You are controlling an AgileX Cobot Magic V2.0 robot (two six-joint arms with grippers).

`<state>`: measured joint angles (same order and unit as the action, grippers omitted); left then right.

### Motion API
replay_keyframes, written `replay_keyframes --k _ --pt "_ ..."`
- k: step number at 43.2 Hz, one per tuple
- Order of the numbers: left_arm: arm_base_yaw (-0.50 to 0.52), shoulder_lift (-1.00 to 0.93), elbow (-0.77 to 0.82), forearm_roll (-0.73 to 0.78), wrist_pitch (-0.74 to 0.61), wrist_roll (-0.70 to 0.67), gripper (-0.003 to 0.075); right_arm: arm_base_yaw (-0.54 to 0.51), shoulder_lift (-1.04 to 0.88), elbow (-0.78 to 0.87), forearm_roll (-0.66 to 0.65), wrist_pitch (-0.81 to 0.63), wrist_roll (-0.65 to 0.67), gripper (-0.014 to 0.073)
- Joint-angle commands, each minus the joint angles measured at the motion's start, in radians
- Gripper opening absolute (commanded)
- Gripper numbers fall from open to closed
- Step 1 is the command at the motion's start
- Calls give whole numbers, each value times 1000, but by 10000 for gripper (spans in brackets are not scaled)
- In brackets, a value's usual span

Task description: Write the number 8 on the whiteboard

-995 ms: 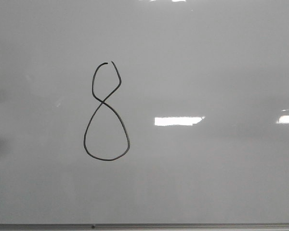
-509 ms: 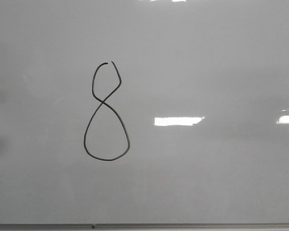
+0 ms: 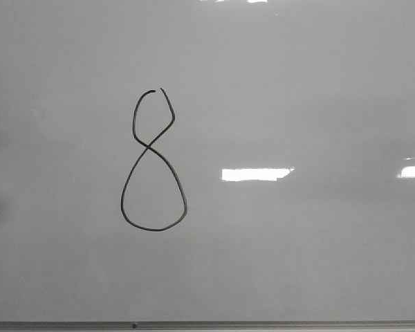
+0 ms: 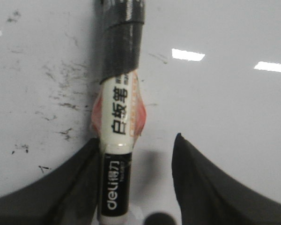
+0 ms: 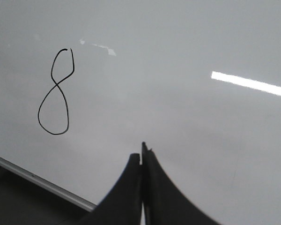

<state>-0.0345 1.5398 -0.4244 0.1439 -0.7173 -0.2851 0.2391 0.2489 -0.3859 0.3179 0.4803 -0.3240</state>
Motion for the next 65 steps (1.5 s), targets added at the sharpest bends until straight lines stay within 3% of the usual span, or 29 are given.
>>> replay_keyframes --k 1,6,21,27,31,38,43,60,65 --pt "2 -26 -26 -5 -72 -6 371 -6 7 -25 11 -81 -1 -68" --pt "2 -26 -26 -5 -62 -6 405 -6 7 -25 11 -81 -1 -68" --pt "4 -24 -27 -5 -48 20 407 -6 7 -25 11 -81 -1 -68" --pt "4 -40 -27 -7 -40 20 465 -6 7 -25 11 -81 -1 -68" --pt "4 -89 -27 -9 -2 20 504 -6 7 -25 11 -81 -1 -68" --pt "4 -269 -27 -2 122 48 498 -6 7 -25 11 -81 -1 -68" --pt "4 -442 -27 -2 306 48 425 -6 7 -25 11 -81 -1 -68" --pt "4 -960 -27 14 827 48 -20 -6 7 -25 11 -81 -1 -68" --pt "4 -1054 -27 14 912 48 -19 -6 7 -25 11 -81 -1 -68"
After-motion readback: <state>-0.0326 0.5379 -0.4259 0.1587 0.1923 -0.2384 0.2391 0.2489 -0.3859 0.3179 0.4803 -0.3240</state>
